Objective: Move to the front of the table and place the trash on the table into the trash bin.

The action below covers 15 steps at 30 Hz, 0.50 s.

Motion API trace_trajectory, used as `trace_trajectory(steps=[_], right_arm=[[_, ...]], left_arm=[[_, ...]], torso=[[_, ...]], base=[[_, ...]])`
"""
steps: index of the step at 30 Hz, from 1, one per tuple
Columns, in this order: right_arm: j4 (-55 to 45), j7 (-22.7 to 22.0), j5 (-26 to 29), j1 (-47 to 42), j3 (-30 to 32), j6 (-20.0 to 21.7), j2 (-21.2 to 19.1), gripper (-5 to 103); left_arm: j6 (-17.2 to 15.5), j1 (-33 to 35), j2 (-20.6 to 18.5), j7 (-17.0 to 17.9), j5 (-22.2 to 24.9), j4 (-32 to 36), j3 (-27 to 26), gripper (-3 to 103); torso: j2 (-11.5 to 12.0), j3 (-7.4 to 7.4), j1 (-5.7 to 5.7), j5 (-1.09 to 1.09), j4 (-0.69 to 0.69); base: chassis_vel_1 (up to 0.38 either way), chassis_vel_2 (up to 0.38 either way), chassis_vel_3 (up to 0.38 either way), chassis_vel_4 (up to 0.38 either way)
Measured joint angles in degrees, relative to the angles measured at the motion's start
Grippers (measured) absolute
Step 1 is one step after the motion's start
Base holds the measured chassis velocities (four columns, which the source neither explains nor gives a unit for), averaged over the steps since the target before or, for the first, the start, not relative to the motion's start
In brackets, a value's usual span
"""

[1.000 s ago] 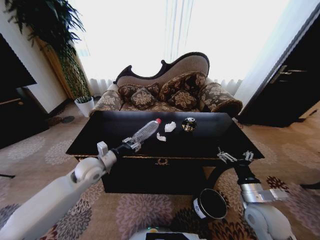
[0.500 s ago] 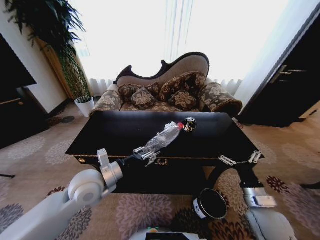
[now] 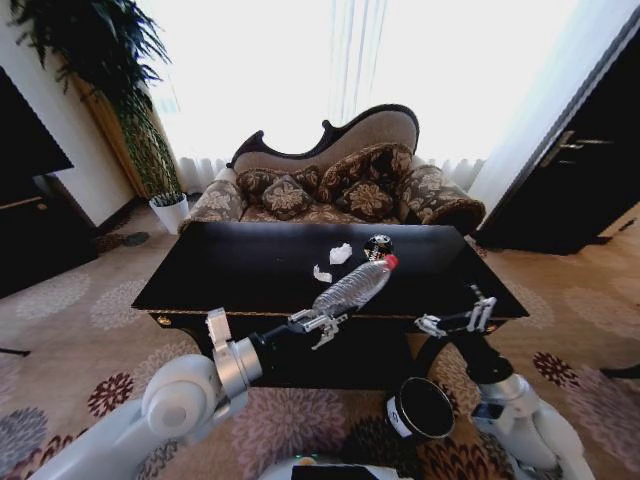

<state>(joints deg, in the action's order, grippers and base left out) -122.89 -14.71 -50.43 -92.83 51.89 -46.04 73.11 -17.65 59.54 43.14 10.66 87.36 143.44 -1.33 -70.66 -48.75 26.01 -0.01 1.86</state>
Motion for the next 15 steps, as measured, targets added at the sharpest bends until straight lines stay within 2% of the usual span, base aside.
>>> trace_trajectory(steps=[9, 15], right_arm=[[-0.57, -0.3, -0.68, -0.38, -1.24, -0.22, 0.94, 100], [-1.58, 0.54, -0.77, -0.52, -2.19, -0.05, 0.81, 100]], left_arm=[[-0.08, 0.73, 3.24, 1.12, -0.44, 0.02, 2.99, 40], [-0.41, -0.21, 4.51, 1.23, -2.49, -0.06, 5.66, 40]], torso=[[0.0, 0.0, 0.0, -0.01, 0.0], [0.0, 0.0, 0.0, 0.0, 0.0]], base=[[0.0, 0.0, 0.0, 0.0], [0.0, 0.0, 0.0, 0.0]])
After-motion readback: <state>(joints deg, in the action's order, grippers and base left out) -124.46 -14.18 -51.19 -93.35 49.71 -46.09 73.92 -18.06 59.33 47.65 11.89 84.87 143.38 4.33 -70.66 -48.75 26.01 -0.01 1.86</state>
